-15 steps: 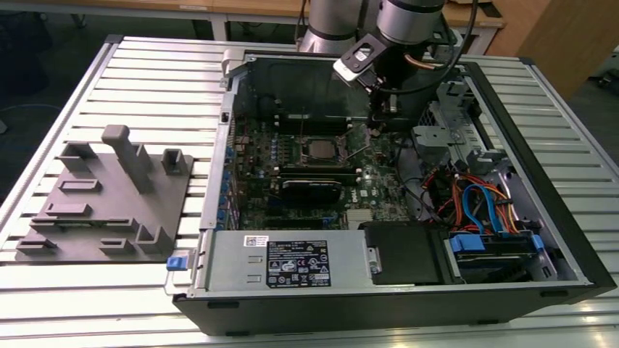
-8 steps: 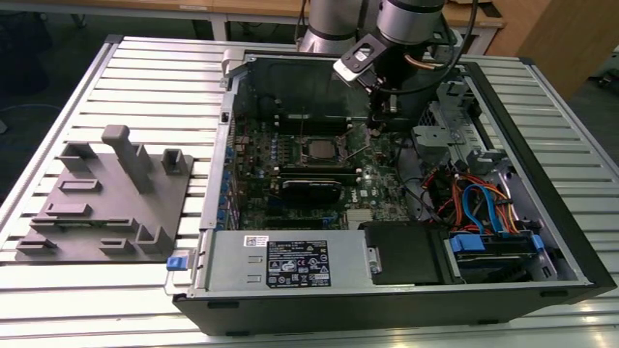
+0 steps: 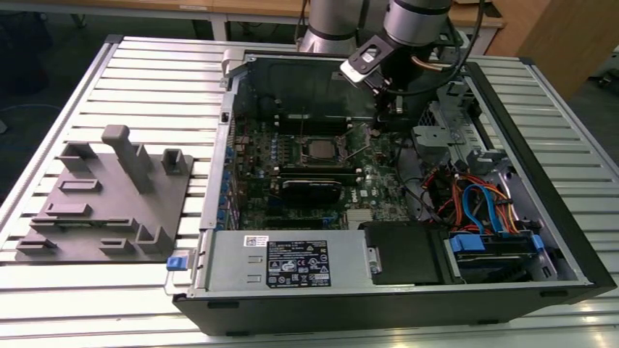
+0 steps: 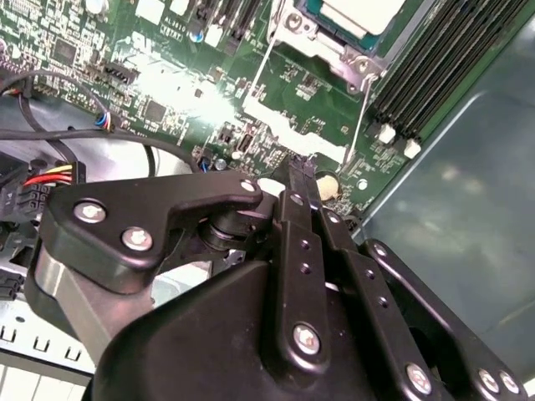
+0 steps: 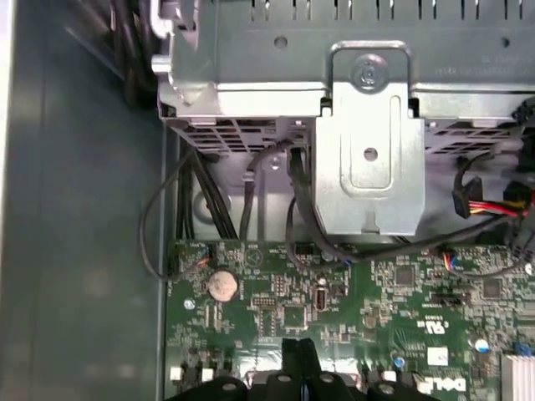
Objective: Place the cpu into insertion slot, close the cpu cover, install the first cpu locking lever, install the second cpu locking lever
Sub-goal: 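Close the cpu cover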
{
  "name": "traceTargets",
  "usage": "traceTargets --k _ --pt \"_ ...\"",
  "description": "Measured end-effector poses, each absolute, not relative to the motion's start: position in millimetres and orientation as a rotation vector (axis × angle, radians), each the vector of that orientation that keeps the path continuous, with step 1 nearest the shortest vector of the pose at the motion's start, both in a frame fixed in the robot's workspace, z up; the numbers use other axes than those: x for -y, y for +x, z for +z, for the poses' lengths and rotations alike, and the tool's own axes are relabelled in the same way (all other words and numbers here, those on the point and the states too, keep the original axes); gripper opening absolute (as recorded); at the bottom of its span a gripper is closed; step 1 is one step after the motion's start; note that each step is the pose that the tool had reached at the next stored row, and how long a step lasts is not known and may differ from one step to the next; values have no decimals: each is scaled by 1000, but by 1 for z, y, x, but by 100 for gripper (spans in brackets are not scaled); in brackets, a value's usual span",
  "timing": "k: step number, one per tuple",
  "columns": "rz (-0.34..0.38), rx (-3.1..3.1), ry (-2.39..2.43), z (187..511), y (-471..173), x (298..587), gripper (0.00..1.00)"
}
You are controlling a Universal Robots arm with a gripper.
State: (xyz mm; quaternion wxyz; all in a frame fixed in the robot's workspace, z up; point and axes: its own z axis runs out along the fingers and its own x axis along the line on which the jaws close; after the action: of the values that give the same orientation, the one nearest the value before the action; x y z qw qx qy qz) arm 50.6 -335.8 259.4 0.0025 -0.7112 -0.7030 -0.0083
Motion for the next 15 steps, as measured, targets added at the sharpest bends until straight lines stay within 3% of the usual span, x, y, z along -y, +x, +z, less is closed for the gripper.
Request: traceTargets --k 15 --pt "-24 2200 -2226 242 50 336 10"
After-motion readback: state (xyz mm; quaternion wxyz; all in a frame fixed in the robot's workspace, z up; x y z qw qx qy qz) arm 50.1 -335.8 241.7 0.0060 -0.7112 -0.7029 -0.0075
